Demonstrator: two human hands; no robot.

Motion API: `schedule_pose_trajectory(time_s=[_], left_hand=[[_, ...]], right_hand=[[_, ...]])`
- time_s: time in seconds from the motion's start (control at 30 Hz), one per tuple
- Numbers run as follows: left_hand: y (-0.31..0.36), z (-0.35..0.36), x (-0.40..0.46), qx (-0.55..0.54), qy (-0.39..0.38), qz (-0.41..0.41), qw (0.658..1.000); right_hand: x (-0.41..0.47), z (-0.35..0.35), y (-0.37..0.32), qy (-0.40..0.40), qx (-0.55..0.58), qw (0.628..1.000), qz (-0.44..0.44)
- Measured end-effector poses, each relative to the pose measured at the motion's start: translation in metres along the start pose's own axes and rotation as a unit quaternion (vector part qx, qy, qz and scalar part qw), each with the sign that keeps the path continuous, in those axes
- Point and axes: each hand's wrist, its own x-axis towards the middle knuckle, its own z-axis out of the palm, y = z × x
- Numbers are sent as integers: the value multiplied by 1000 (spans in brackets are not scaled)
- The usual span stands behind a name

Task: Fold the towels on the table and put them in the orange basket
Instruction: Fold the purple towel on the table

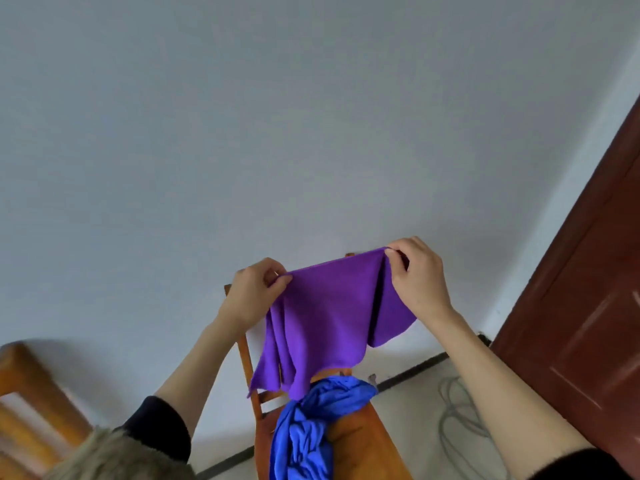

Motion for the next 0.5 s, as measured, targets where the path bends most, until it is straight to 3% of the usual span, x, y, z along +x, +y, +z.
schedule_pose_trajectory(time_s=[0.13, 0.3, 0.5], left_hand=[[23, -44, -29, 16, 23, -8, 1000], [36, -96, -65, 101, 58, -10, 993], [6, -171, -134, 181, 108, -89, 973]], right_hand=[[-2, -2, -27, -33, 48, 998, 19], [-21, 19, -63, -141, 87, 986, 27], [-50, 47, -141, -252, 133, 958, -47]])
